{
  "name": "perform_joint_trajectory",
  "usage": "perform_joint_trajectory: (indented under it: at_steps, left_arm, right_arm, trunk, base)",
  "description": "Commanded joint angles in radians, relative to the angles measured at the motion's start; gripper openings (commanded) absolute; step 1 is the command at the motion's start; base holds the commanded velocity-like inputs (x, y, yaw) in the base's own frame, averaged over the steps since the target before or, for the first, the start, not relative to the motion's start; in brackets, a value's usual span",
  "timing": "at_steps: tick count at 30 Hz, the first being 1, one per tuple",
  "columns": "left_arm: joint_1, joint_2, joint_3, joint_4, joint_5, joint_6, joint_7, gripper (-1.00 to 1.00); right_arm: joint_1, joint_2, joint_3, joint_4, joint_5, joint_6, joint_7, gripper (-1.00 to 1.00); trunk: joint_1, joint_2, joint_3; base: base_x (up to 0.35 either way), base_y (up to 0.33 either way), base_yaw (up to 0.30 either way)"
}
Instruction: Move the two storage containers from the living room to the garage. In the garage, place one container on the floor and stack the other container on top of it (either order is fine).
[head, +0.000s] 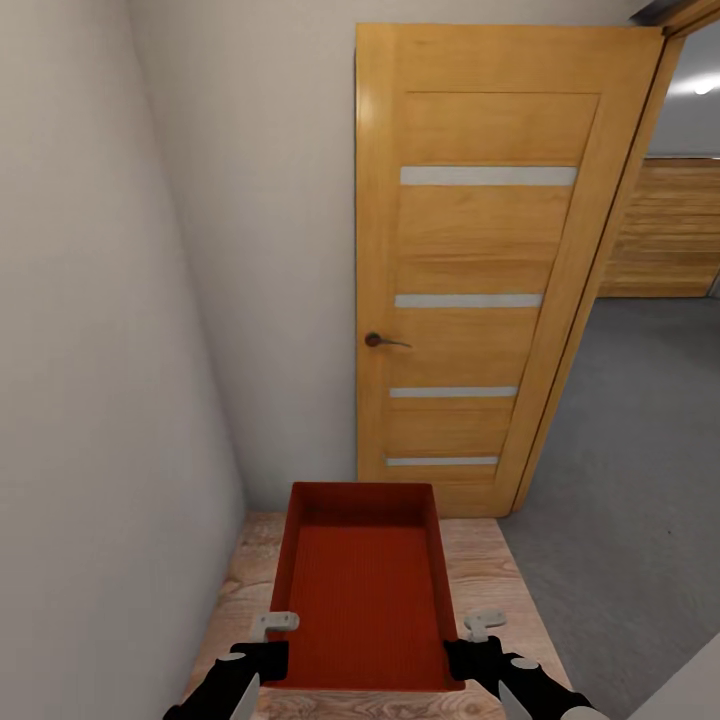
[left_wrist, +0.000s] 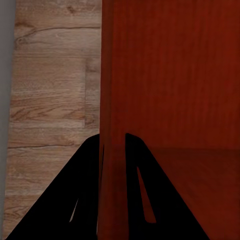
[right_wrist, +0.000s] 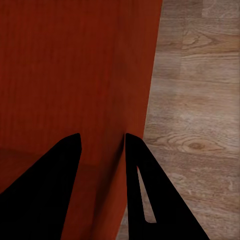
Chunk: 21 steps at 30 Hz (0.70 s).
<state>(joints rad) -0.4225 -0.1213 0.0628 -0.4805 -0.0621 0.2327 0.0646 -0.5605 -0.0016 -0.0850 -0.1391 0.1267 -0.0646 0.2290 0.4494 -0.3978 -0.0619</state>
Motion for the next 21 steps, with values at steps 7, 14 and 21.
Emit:
perform_joint_trajectory:
  at_steps: [7,14,21]
  left_arm:
    - [-0.001,0.047,0.045,0.0,0.013,0.007,-0.002,-1.0]
    - [-0.001,0.045,0.047,0.0,0.013,0.006,-0.002,-1.0]
    - [-0.001,0.046,0.048,0.0,0.011,0.005,-0.001,-1.0]
  right_arm:
    - [-0.001,-0.022,0.007,-0.002,-0.004,-0.02,0.035,-1.0]
    - [-0.001,-0.022,0.007,-0.002,-0.004,-0.02,0.035,-1.0]
    - [-0.001,-0.022,0.007,-0.002,-0.004,-0.02,0.035,-1.0]
  trunk:
    - [0.001,-0.002,-0.002]
    - [0.001,-0.002,-0.002]
    - [0.001,-0.002,-0.002]
  base:
    - [0.0,0.0,0.0]
    - [0.0,0.0,0.0]
    - [0.0,0.0,0.0]
